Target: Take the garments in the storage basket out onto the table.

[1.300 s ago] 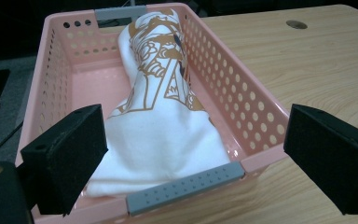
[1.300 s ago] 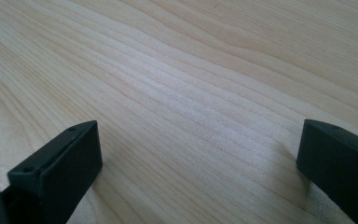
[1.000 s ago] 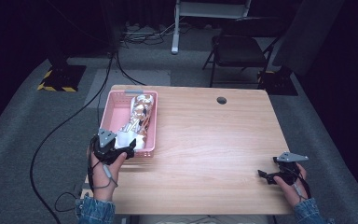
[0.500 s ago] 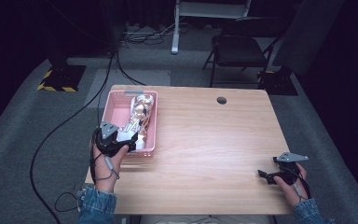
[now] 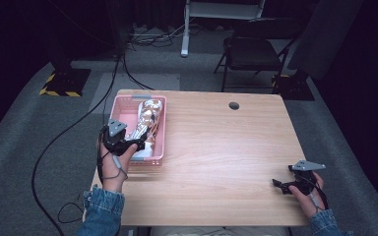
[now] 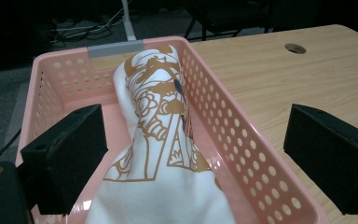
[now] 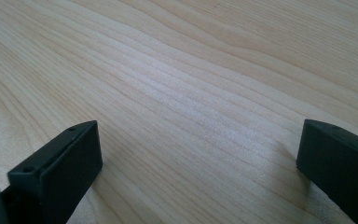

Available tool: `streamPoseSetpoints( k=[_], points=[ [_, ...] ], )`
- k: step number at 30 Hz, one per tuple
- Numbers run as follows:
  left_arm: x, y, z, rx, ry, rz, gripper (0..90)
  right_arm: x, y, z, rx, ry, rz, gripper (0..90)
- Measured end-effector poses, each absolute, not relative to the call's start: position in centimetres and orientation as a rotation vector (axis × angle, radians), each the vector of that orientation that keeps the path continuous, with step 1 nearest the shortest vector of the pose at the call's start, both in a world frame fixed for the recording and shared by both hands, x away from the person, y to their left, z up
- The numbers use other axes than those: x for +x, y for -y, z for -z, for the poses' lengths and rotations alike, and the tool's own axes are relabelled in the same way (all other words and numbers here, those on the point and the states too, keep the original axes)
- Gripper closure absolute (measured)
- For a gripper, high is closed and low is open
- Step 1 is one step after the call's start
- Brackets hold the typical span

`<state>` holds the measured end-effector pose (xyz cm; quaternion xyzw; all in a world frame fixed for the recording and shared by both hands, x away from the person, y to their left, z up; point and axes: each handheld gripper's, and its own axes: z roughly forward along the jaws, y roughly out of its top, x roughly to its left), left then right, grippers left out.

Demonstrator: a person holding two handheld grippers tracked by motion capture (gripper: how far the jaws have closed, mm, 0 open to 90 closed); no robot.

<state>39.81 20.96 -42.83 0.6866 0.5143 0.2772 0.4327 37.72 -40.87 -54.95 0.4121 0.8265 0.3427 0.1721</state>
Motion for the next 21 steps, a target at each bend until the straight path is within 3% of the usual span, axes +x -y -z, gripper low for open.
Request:
streamPoseSetpoints(
  k=[21],
  points=[
    [42.3,-20.4,42.4,1.716,-1.278,-0.674,5.5,37.7,40.9,55.0,1.169,-2.346,-0.973,0.0]
  ],
)
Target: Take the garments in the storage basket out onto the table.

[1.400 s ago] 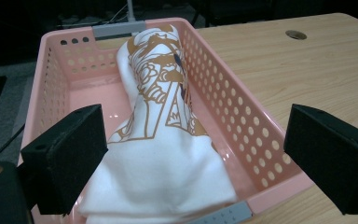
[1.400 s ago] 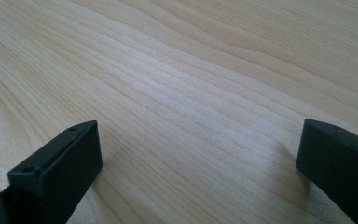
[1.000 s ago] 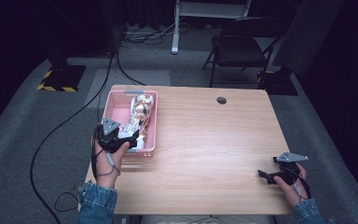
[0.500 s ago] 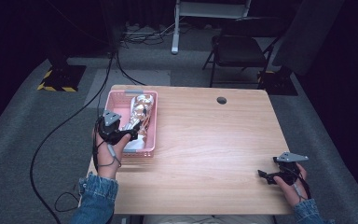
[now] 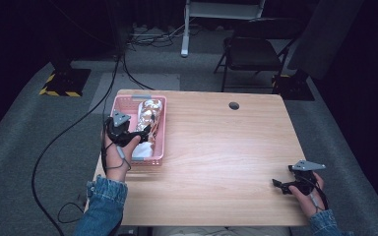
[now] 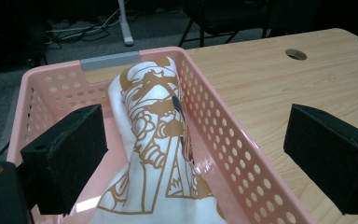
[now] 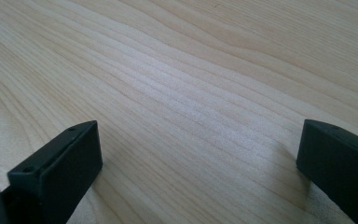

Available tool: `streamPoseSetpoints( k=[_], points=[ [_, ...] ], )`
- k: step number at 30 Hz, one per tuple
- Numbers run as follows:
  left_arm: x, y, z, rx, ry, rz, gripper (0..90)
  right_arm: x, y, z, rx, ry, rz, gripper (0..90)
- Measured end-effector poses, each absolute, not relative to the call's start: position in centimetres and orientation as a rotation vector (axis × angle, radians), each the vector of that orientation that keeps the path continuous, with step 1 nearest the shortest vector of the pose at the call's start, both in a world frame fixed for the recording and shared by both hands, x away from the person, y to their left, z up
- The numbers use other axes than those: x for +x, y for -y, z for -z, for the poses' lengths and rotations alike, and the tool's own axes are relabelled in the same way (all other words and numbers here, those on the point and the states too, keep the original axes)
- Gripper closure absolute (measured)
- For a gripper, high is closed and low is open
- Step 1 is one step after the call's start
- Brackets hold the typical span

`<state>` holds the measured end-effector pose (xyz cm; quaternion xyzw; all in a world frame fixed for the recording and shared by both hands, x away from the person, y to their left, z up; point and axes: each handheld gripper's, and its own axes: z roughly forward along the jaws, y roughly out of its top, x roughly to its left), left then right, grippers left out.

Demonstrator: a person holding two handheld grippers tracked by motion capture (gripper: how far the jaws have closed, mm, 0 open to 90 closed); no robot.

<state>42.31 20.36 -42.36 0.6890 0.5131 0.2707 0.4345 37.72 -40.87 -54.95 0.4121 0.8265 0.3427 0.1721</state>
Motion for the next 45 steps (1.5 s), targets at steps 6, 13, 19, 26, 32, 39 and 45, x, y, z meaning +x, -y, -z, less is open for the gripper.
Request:
streamPoseSetpoints(
  k=[6,13,19,26,32,39,45],
  points=[
    [43.3,-20.6,42.5,1.704,-1.3,-0.679,5.6,37.7,40.9,55.0,1.169,-2.346,-0.972,0.0],
    [44.5,-20.7,43.5,1.722,-1.325,-0.661,5.6,37.7,40.9,55.0,1.17,-2.345,-0.972,0.0],
    [45.8,-20.4,44.2,1.742,-1.338,-0.656,5.6,37.7,40.9,55.0,1.17,-2.345,-0.973,0.0],
    [47.5,-20.0,45.1,1.774,-1.367,-0.642,5.5,37.7,40.9,55.0,1.171,-2.344,-0.972,0.0],
    [48.9,-19.8,46.0,1.79,-1.381,-0.638,5.2,37.7,40.9,55.0,1.17,-2.344,-0.972,0.0],
    [50.2,-19.5,46.9,1.805,-1.4,-0.639,4.9,37.7,40.9,54.9,1.171,-2.344,-0.972,0.0],
    [50.9,-19.5,47.9,1.81,-1.411,-0.65,5.0,37.7,40.9,54.9,1.171,-2.344,-0.972,0.0]
  ],
)
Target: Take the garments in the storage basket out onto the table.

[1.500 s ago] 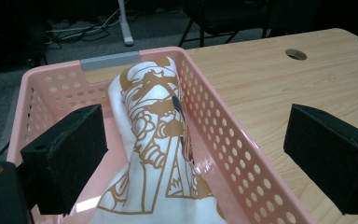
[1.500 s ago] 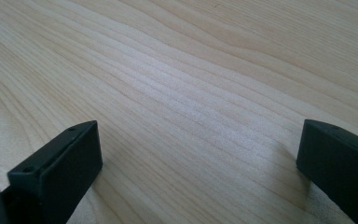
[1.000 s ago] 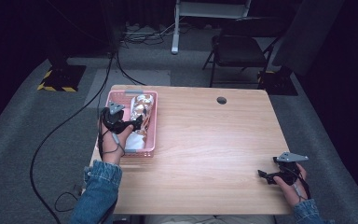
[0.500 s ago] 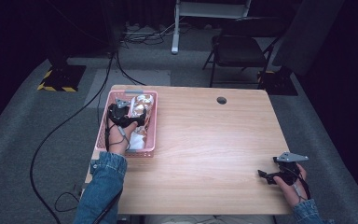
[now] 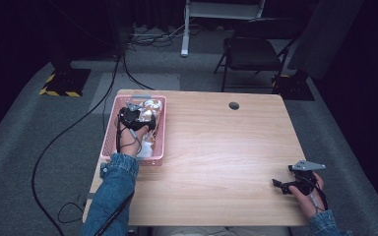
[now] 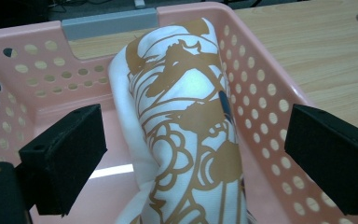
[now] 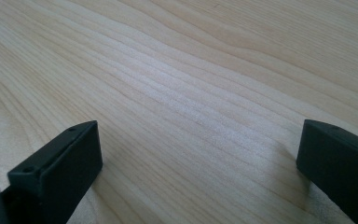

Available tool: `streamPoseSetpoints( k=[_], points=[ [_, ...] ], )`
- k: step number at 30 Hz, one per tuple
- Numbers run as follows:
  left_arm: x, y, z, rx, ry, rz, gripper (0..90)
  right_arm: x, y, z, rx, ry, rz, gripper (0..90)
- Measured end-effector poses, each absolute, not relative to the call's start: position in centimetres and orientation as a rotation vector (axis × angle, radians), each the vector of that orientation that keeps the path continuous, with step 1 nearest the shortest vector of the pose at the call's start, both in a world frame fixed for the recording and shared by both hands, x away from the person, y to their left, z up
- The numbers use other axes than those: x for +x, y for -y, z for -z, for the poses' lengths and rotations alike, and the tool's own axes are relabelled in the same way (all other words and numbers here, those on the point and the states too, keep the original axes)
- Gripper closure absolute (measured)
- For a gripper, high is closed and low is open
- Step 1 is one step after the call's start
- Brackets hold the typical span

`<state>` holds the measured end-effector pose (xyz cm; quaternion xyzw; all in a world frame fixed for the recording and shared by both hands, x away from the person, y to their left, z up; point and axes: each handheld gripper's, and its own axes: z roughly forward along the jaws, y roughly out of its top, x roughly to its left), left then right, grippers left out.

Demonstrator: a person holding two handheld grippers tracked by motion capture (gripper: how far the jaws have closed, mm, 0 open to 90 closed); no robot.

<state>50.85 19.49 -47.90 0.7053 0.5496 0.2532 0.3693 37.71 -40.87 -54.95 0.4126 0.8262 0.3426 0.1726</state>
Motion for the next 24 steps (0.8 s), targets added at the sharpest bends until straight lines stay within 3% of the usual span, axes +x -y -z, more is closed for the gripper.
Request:
streamPoseSetpoints(
  k=[24],
  points=[
    [52.2,-19.2,50.7,1.905,-1.472,-0.578,5.4,37.7,40.9,54.9,1.171,-2.344,-0.972,0.0]
  ],
)
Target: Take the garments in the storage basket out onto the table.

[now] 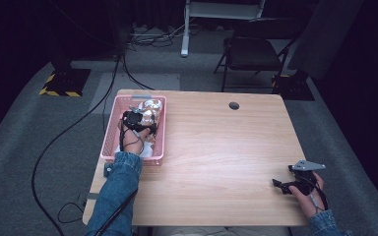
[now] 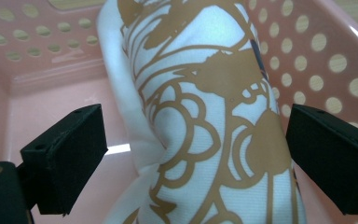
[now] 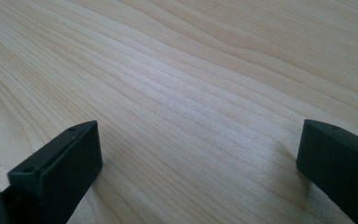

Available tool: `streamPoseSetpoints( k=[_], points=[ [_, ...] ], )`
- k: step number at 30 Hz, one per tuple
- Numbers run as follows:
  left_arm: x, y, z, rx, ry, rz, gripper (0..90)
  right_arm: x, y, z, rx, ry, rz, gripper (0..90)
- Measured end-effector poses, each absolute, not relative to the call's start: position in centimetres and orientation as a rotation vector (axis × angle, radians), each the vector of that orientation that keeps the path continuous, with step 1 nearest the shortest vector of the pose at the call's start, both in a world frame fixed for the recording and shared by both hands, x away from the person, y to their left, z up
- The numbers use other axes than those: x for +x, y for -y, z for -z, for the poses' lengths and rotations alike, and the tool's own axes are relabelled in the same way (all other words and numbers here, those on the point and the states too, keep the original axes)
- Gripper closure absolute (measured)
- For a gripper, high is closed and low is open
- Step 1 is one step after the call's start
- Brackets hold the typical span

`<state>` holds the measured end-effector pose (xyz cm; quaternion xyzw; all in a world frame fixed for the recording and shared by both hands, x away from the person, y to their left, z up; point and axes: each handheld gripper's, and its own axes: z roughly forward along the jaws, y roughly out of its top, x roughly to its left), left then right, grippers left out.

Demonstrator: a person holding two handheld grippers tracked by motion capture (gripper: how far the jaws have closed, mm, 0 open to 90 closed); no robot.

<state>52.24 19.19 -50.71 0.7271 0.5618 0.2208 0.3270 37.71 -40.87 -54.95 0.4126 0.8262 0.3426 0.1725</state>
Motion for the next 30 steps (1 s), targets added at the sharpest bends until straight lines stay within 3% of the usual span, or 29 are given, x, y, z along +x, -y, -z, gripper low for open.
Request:
streamPoseSetpoints(
  k=[22,30],
  points=[
    [53.2,-18.2,52.3,2.044,-1.511,-0.536,13.6,37.7,40.9,54.9,1.17,-2.345,-0.972,0.1],
    [53.4,-18.1,52.8,2.062,-1.538,-0.508,10.7,37.7,40.9,54.9,1.171,-2.345,-0.972,0.0]
  ],
)
